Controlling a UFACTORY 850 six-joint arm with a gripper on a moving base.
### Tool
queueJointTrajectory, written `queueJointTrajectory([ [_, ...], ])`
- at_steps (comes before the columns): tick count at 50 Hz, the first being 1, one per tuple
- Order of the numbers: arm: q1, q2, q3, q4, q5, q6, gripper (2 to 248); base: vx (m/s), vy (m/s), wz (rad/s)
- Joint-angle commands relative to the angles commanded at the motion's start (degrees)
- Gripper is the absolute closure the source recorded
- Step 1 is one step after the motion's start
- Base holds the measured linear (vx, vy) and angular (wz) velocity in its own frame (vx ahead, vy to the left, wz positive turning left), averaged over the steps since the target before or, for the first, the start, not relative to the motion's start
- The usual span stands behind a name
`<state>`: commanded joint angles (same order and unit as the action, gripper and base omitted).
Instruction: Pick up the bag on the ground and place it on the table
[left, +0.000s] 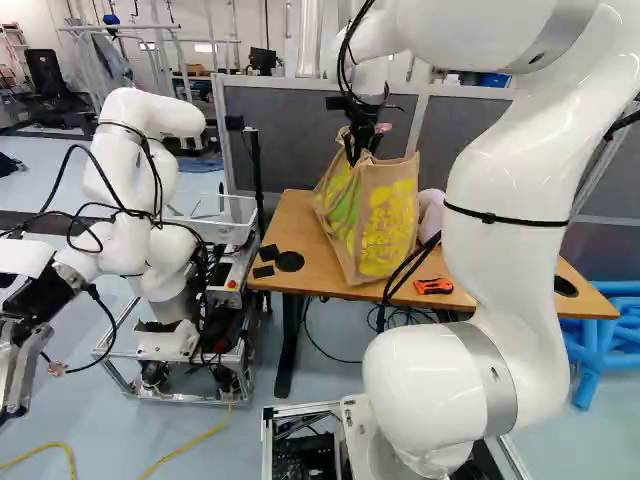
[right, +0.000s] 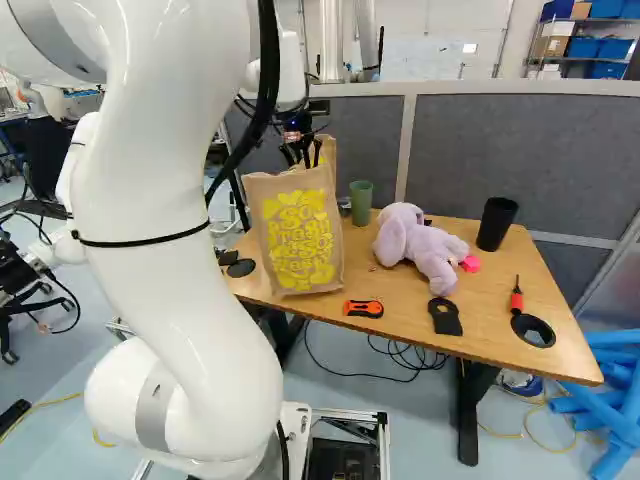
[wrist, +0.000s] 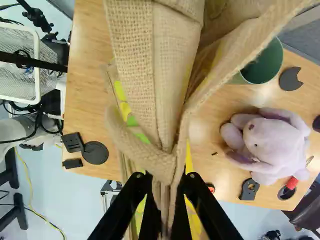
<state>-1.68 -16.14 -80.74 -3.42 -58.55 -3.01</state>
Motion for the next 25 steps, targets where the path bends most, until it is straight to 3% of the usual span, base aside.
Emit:
queueJointTrajectory([
  [24,0.0,-0.1,0.0,0.0,0.0,0.0,222,0.000,0.000,0.000],
  [25,0.0,-0.1,0.0,0.0,0.0,0.0,191,0.000,0.000,0.000],
])
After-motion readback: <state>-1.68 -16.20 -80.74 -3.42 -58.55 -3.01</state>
